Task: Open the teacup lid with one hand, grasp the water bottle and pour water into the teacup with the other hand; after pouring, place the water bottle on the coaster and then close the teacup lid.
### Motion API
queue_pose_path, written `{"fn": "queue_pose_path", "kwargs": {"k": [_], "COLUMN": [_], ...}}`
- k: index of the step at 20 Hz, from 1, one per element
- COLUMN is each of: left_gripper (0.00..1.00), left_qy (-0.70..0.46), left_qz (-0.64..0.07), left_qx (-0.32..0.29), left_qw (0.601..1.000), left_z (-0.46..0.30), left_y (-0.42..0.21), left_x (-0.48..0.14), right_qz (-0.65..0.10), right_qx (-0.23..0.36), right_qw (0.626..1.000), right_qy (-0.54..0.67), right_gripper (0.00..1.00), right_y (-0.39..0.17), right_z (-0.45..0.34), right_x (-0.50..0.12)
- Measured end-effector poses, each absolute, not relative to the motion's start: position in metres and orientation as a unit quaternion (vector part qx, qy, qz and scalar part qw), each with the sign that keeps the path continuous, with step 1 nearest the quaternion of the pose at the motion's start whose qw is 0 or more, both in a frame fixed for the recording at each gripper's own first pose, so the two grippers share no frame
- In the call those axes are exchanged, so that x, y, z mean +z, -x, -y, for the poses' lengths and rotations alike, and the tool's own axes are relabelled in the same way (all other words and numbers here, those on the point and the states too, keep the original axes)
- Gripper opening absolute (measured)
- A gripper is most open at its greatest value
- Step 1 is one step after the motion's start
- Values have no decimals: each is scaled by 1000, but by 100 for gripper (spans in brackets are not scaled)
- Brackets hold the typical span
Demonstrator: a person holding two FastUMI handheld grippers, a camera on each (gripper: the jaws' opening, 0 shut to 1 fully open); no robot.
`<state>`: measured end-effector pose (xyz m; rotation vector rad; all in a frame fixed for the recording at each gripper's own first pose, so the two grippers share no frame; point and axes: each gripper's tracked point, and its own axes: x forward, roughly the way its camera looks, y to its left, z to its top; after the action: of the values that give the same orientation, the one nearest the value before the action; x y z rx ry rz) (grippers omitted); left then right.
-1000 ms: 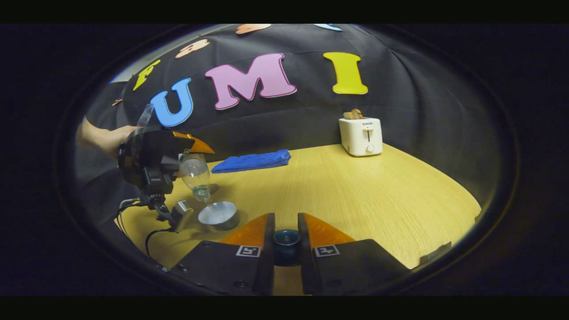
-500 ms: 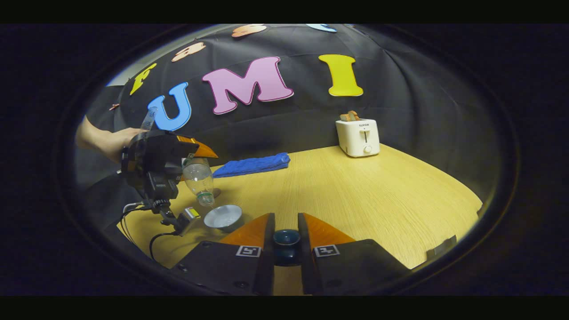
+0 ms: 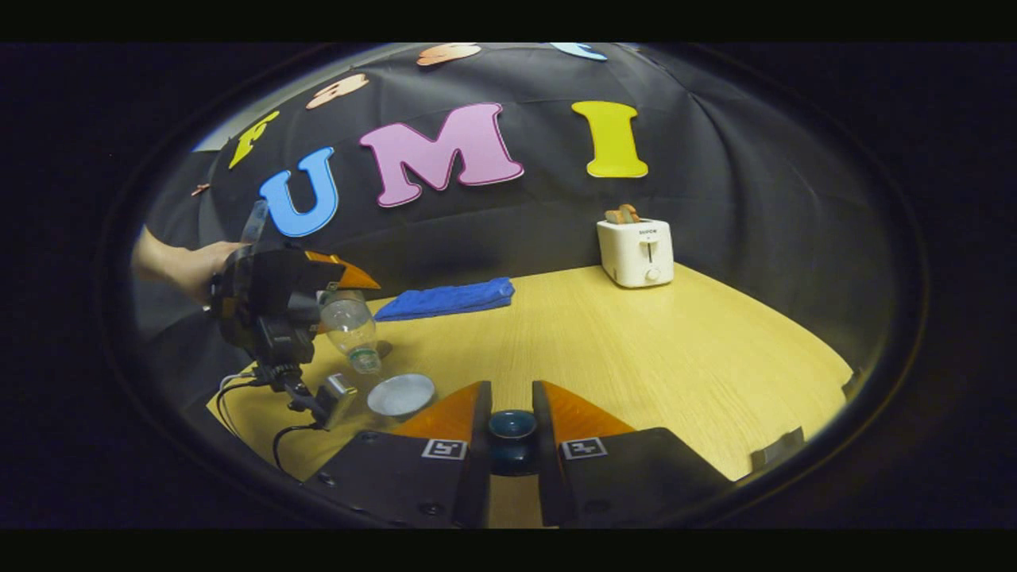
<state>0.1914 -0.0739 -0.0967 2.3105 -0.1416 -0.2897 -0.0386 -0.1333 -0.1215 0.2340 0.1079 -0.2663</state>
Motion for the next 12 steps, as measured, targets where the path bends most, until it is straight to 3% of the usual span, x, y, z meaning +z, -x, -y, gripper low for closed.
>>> {"fn": "queue_pose_path", "kwargs": {"k": [3, 9, 12], "left_gripper": [76, 75, 75], "left_qy": [-872, -651, -500], "left_qz": [34, 15, -9], "left_qx": [-122, -141, -126], "left_qw": [474, 746, 857], "left_z": [62, 26, 8], "left_y": [-195, -177, -183], "left_x": [-102, -101, -118], "right_qz": [-54, -45, -47], "right_qx": [-136, -138, -125], "right_qw": [984, 988, 990], "right_qy": [-106, -57, -49], "right_gripper": [28, 28, 28], "right_y": [31, 15, 5], "right_z": [139, 143, 128], "right_x": [-102, -54, -46]}}
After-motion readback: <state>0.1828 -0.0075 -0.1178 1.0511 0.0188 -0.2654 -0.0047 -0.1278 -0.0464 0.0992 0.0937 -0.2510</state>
